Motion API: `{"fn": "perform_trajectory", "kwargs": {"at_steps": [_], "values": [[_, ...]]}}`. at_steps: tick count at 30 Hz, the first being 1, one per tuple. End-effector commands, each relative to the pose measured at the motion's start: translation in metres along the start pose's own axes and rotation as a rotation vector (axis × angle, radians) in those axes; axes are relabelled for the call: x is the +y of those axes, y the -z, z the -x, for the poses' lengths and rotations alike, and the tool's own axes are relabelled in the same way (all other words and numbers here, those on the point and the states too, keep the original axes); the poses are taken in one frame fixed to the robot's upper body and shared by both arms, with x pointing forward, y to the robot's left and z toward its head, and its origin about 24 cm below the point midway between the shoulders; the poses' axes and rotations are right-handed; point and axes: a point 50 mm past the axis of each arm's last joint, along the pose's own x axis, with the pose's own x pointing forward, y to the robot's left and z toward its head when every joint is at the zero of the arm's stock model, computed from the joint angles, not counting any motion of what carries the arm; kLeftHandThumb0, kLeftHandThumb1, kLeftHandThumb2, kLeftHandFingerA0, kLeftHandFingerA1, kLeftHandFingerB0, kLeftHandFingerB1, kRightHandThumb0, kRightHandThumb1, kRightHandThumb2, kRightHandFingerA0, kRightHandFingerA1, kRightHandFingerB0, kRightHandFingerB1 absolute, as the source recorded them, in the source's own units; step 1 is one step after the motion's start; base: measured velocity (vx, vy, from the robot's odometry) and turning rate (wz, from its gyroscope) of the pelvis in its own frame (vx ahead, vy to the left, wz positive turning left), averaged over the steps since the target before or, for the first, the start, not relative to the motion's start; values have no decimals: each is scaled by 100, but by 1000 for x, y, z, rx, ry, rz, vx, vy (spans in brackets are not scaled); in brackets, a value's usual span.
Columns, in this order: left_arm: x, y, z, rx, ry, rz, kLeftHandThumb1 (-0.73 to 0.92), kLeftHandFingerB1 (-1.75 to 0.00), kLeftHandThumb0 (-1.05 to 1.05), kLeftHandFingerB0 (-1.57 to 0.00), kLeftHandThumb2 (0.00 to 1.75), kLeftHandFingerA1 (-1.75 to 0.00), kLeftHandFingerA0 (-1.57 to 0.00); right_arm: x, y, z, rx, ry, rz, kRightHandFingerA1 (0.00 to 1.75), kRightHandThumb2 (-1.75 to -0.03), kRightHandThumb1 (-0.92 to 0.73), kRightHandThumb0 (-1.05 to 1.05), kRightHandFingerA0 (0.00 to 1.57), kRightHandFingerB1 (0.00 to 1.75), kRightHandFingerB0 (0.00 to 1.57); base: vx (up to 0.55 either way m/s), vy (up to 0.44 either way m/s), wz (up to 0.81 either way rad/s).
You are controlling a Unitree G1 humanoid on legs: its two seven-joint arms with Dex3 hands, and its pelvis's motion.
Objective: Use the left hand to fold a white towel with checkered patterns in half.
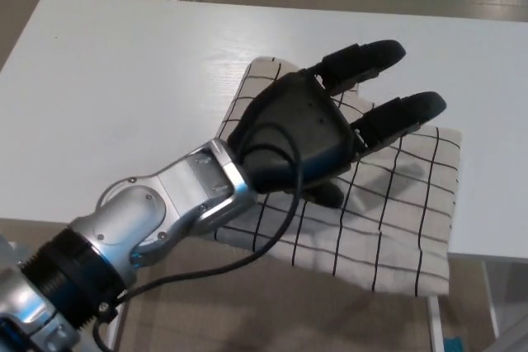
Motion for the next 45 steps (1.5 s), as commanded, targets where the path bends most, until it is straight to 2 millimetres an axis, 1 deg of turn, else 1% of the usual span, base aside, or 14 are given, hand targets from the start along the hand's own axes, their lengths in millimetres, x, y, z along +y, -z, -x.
{"fn": "perform_trajectory", "kwargs": {"at_steps": [1, 12, 16, 19, 20, 24, 25, 26, 27, 28, 30, 32, 41, 45], "values": [[-42, -17, 3, 191, 690, 402, 57, -12, -101, 0, 67, 0, 0, -1, 0, 4, 16, 2, -11, 33, -60, -67, -38, 30, 34, 32, 0, 0, 0], [27, 26, -16, 270, 442, 565, 59, -13, -99, 0, 63, 0, 0, -2, 5, 8, 19, 13, 11, 34, -63, -67, -40, 32, 36, 35, 0, 0, 0], [88, 52, -8, 269, 242, 563, 57, -18, -102, 0, 68, 0, 0, -3, 4, 8, 35, 23, 10, 33, -62, -67, -41, 32, 35, 36, 0, 0, 0], [129, 59, 8, 227, 57, 568, 57, -23, -99, 0, 67, -1, 0, -4, 6, 9, 36, 18, -12, 34, -62, -67, -41, 32, 36, 36, 0, 0, 0], [140, 59, 16, 212, -1, 582, 45, -17, -83, -3, 90, 0, 0, -5, 6, 9, 35, 14, 0, 34, -63, -66, -40, 32, 36, 36, 0, 0, 0], [163, 54, 41, 153, -113, 625, 48, -29, -85, -11, 69, -12, -1, -8, 8, 11, 46, 4, 22, 34, -62, -66, -43, 32, 36, 35, 0, 0, 0], [168, 52, 49, 138, -137, 627, 43, -41, -69, -7, 85, -16, -3, -9, 8, 11, 48, 2, 28, 33, -62, -67, -41, 32, 35, 36, 0, 0, 0], [176, 44, 69, 108, -182, 637, 22, -49, -31, -8, 85, -51, -7, -10, 10, 13, 64, -4, 38, 46, -82, -48, -47, 24, 48, 28, 0, 0, 0], [178, 41, 75, 99, -193, 642, 22, -49, -31, -8, 85, -51, -7, -10, 11, 13, 68, -5, 40, 46, -82, -48, -47, 24, 48, 28, 0, 0, 0], [179, 37, 84, 85, -205, 664, 49, -33, -61, -32, 56, -31, -30, -11, 11, 13, 71, -6, 43, 46, -82, -48, -47, 24, 48, 28, 0, 0, 0], [180, 29, 100, 58, -219, 722, 42, -42, -64, -30, 76, -43, -31, -12, 12, 15, 78, -9, 51, 46, -82, -48, -46, 23, 48, 28, 0, 0, 0], [176, 14, 137, 31, -247, 895, 46, -35, -52, -46, 55, -35, -41, -13, 12, 16, 87, -12, 57, 33, -61, -67, -42, 31, 34, 33, 0, 0, 0], [164, -12, 215, 180, -207, 1126, 44, -35, -57, -50, 55, -37, -49, -13, 13, 14, 88, 1, 51, 33, -60, -67, -43, 31, 34, 33, 0, 0, 0], [136, -32, 263, 318, -195, 1380, 44, -36, -54, -52, 54, -37, -49, -15, 13, 12, 89, 12, 47, 33, -61, -67, -41, 31, 34, 33, 0, 0, 0]]}}
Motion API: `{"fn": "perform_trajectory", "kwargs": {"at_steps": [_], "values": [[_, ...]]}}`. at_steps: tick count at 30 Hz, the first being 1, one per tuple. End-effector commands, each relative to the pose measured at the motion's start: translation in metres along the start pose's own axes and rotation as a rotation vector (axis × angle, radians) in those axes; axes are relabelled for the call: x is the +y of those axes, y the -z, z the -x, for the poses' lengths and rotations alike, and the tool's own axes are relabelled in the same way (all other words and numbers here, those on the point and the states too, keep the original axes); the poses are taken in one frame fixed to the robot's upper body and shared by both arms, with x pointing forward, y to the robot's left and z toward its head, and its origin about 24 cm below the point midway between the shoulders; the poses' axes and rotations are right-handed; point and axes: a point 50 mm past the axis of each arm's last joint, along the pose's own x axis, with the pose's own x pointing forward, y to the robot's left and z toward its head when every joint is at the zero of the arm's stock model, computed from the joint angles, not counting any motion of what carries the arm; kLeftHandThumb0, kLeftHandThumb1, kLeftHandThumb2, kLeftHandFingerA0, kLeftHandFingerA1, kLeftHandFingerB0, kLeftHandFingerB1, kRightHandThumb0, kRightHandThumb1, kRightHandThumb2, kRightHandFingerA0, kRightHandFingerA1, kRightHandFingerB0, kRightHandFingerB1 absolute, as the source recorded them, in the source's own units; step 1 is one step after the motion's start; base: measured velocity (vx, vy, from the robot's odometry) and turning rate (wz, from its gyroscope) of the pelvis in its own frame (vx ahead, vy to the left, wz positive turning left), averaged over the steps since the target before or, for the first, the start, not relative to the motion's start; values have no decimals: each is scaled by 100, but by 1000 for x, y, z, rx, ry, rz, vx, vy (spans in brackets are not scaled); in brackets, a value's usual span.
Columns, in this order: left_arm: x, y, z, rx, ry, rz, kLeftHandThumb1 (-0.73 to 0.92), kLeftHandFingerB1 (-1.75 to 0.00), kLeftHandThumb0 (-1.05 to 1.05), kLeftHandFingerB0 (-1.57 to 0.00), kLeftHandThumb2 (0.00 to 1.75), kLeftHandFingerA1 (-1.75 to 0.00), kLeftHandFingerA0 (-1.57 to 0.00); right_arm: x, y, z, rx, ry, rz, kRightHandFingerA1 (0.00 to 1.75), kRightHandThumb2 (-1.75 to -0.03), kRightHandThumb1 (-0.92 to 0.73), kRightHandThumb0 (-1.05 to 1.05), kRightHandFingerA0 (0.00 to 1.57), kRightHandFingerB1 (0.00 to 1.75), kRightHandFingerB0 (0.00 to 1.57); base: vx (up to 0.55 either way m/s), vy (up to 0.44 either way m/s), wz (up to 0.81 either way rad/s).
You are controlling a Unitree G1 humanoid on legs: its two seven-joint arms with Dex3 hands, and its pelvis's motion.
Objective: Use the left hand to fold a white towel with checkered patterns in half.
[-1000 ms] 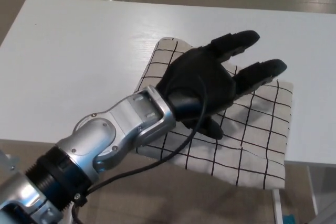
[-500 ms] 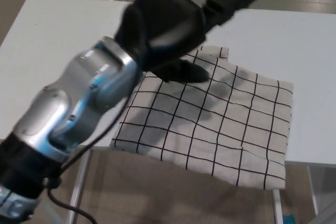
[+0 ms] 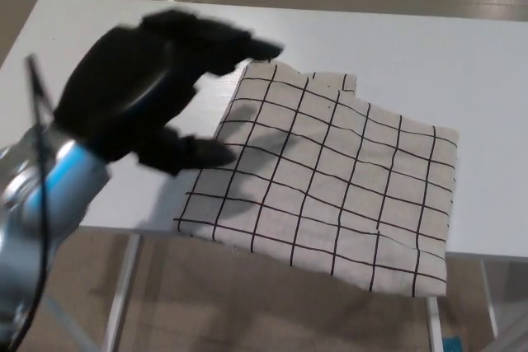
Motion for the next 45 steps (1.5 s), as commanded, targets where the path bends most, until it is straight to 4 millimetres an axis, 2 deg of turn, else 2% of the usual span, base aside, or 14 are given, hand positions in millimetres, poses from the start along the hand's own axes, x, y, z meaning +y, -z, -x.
{"fn": "perform_trajectory", "kwargs": {"at_steps": [1, 5, 16, 19, 21, 22, 23, 26, 29, 36, 37, 38, 39, 45], "values": [[49, -24, 196, -53, 103, 979, 44, -36, -54, -52, 54, -37, -49, -13, 14, 12, 91, 14, 37, 33, -61, -67, -41, 31, 34, 33, 0, 0, 0], [25, -19, 238, 124, 148, 1151, 42, -37, -54, -53, 53, -37, -49, -12, 14, 13, 86, 17, 37, 33, -60, -67, -40, 31, 34, 34, 0, 0, 0], [-22, -8, 267, 360, 312, 1292, 38, -46, -67, -56, 70, -53, -73, -11, 14, 10, 85, 11, 36, 33, -60, -67, -41, 31, 35, 34, 0, 0, 0], [-65, 9, 277, 506, 324, 1277, 38, -49, -72, -62, 74, -56, -81, -13, 16, 12, 89, 16, 38, 34, -60, -67, -41, 31, 35, 33, 0, 0, 0], [-81, 14, 281, 573, 322, 1277, 46, -41, -68, -68, 55, -49, -87, -13, 16, 13, 92, 16, 38, 34, -60, -67, -41, 31, 35, 33, 0, 0, 0], [-102, 21, 288, 688, 296, 1265, 48, -41, -69, -68, 56, -49, -85, -14, 16, 14, 96, 16, 35, 33, -60, -67, -41, 31, 35, 33, 0, 0, 0], [-120, 27, 292, 797, 268, 1242, 42, -46, -79, -54, 76, -52, -67, -14, 16, 14, 97, 12, 38, 33, -60, -67, -41, 31, 35, 33, 0, 0, 0], [-146, 39, 295, 978, 224, 1168, 40, -44, -74, -44, 77, -49, -52, -11, 16, 12, 100, 6, 32, 34, -60, -67, -41, 31, 35, 33, 0, 0, 0], [-174, 53, 296, 1155, 169, 1073, 50, -36, -73, -48, 56, -40, -49, -12, 16, 10, 101, 6, 33, 33, -60, -67, -41, 31, 35, 34, 0, 0, 0], [-204, 58, 307, 1405, -8, 1191, 48, -34, -76, -43, 56, -39, -47, -13, 23, 16, 130, 0, 44, 34, -60, -67, -40, 31, 35, 34, 0, 0, 0], [-206, 57, 309, 1427, -16, 1187, 40, -40, -78, -34, 78, -47, -40, -13, 24, 17, 139, 3, 45, 33, -61, -67, -40, 31, 35, 33, 0, 0, 0], [-207, 58, 309, 1433, -18, 1184, 40, -40, -78, -34, 78, -47, -40, -13, 24, 18, 142, 4, 45, 33, -61, -67, -40, 31, 35, 33, 0, 0, 0], [-206, 60, 308, 1432, -13, 1167, 48, -33, -76, -39, 56, -40, -43, -12, 23, 16, 139, 0, 39, 33, -61, -67, -40, 31, 35, 33, 0, 0, 0], [-207, 70, 308, 1447, -28, 1155, 47, -31, -74, -33, 56, -40, -33, -6, 18, 6, 129, -18, 18, 33, -60, -67, -41, 31, 34, 34, 0, 0, 0]]}}
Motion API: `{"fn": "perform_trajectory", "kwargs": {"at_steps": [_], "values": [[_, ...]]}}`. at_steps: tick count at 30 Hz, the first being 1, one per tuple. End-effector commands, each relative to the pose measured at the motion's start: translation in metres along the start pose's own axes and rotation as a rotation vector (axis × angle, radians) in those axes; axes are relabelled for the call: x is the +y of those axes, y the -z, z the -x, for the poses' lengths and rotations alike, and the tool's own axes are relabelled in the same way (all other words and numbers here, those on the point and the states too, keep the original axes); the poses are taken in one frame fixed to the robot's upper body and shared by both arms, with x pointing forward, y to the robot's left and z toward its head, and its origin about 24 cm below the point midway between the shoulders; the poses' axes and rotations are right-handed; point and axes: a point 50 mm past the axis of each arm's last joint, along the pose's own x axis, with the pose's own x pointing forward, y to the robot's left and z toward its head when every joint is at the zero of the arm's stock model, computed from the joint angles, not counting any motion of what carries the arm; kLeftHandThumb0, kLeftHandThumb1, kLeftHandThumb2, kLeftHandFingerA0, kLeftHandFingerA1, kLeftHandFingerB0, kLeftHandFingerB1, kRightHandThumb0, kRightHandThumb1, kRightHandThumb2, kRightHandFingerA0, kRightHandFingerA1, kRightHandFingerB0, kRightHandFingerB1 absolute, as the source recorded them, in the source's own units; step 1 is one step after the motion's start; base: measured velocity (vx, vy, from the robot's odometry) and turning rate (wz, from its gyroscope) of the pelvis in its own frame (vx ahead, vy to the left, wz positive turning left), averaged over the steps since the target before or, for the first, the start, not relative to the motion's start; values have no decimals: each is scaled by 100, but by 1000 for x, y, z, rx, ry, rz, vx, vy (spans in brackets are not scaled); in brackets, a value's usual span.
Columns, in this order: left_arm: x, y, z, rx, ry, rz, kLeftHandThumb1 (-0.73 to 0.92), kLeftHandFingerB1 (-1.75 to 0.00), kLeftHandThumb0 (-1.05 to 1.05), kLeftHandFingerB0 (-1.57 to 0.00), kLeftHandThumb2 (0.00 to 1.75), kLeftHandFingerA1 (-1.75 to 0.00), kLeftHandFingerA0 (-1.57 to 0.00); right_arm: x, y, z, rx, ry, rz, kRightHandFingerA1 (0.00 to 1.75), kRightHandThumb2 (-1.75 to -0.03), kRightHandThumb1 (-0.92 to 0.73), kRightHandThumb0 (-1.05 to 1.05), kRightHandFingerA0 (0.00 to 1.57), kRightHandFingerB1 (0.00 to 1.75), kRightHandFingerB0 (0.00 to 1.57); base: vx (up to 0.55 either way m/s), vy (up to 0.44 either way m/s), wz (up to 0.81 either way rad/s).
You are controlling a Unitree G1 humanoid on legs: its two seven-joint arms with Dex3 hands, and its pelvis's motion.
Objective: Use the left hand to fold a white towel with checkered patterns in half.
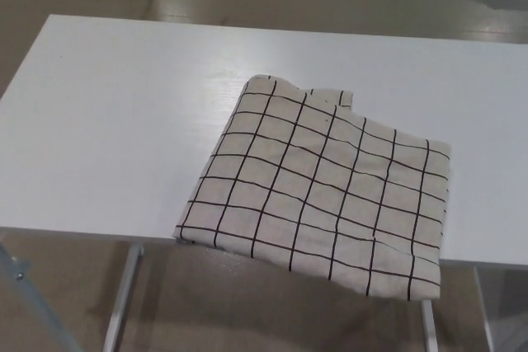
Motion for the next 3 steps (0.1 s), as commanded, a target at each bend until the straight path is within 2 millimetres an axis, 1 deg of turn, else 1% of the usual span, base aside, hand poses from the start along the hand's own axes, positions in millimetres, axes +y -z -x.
{"fn": "perform_trajectory", "kwargs": {"at_steps": [1, 3], "values": [[1, 21, -11, 79, -172, 167, 47, -31, -74, -33, 56, -40, -33, -2, 5, -2, 62, -22, 5, 33, -60, -67, -41, 31, 34, 34, 0, 0, 0], [0, 22, -11, 86, -175, 168, 44, -31, -70, -33, 55, -40, -32, -2, 5, -2, 62, -21, 5, 33, -60, -67, -41, 31, 34, 34, 0, 0, 0]]}}
